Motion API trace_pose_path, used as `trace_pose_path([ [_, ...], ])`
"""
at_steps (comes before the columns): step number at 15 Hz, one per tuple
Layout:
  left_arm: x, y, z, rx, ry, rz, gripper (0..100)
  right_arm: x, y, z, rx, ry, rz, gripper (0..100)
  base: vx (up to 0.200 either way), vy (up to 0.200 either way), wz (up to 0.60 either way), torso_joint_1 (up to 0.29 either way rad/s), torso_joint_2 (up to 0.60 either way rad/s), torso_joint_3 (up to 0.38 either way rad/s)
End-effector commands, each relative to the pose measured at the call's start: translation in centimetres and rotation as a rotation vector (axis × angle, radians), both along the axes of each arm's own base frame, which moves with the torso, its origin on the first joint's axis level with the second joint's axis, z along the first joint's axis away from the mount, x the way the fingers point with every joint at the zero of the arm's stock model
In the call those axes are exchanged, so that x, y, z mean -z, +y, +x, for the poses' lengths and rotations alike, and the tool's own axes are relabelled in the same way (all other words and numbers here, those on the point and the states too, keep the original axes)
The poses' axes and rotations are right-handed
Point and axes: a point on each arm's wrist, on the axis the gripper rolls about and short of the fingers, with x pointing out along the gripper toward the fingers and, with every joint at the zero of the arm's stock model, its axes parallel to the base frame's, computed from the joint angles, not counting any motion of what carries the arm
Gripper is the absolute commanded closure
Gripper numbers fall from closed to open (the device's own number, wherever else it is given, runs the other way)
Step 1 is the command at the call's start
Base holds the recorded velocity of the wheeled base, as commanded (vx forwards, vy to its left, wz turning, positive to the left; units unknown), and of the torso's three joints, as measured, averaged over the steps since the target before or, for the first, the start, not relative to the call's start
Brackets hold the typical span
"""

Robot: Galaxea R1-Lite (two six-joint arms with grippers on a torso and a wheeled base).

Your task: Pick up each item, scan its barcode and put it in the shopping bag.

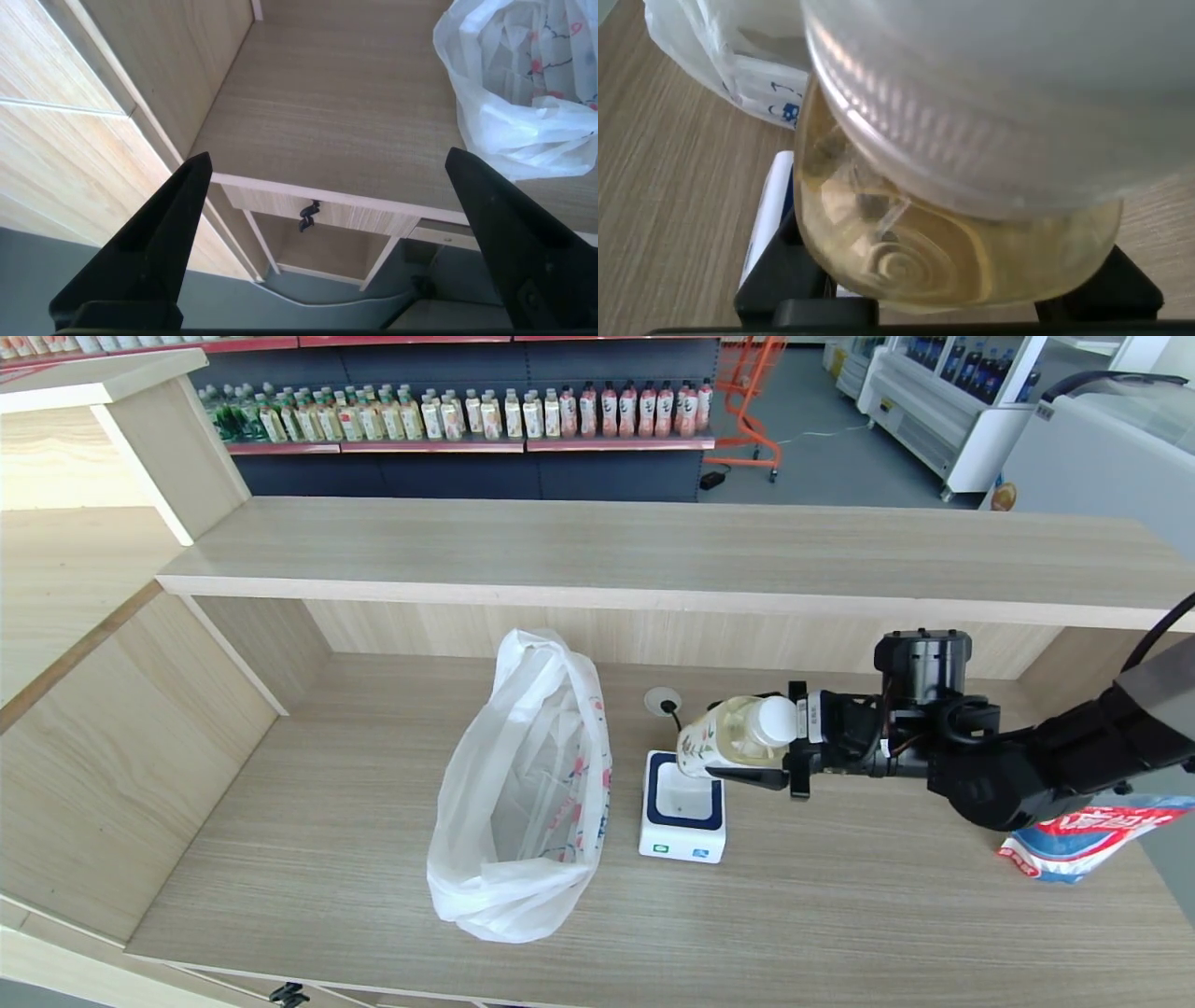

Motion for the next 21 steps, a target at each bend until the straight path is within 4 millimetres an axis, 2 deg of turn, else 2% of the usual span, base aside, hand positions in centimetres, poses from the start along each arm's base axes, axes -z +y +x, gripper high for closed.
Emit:
trace_pose_path([
  [1,0.0,0.0,0.0,-0.001,0.0,0.0,0,1.5,0.3,0.6,-0.007,0.025,-0.013,100,0.0,0.0,0.0,0.0,0.0,0.0],
  [5,0.0,0.0,0.0,-0.001,0.0,0.0,0,2.5,1.4,1.4,-0.037,0.008,-0.021,100,0.0,0.0,0.0,0.0,0.0,0.0],
  [8,0.0,0.0,0.0,-0.001,0.0,0.0,0,3.0,1.5,1.9,-0.052,0.004,-0.02,100,0.0,0.0,0.0,0.0,0.0,0.0],
  [12,0.0,0.0,0.0,-0.001,0.0,0.0,0,2.2,1.6,2.0,-0.052,-0.017,-0.012,100,0.0,0.0,0.0,0.0,0.0,0.0],
  [13,0.0,0.0,0.0,-0.001,0.0,0.0,0,1.5,1.5,1.9,-0.05,-0.022,-0.005,100,0.0,0.0,0.0,0.0,0.0,0.0],
  [14,0.0,0.0,0.0,-0.001,0.0,0.0,0,-0.1,1.0,1.4,-0.042,0.004,0.029,100,0.0,0.0,0.0,0.0,0.0,0.0],
  [16,0.0,0.0,0.0,-0.001,0.0,0.0,0,-3.8,-1.4,0.4,0.024,0.088,0.112,100,0.0,0.0,0.0,0.0,0.0,0.0],
  [18,0.0,0.0,0.0,-0.001,0.0,0.0,0,-8.0,-3.6,-1.7,0.093,0.253,0.236,100,0.0,0.0,0.0,0.0,0.0,0.0],
  [19,0.0,0.0,0.0,-0.001,0.0,0.0,0,-9.4,-4.7,-3.1,0.126,0.351,0.296,100,0.0,0.0,0.0,0.0,0.0,0.0],
  [21,0.0,0.0,0.0,-0.001,0.0,0.0,0,-10.5,-6.3,-5.5,0.177,0.497,0.374,100,0.0,0.0,0.0,0.0,0.0,0.0],
])
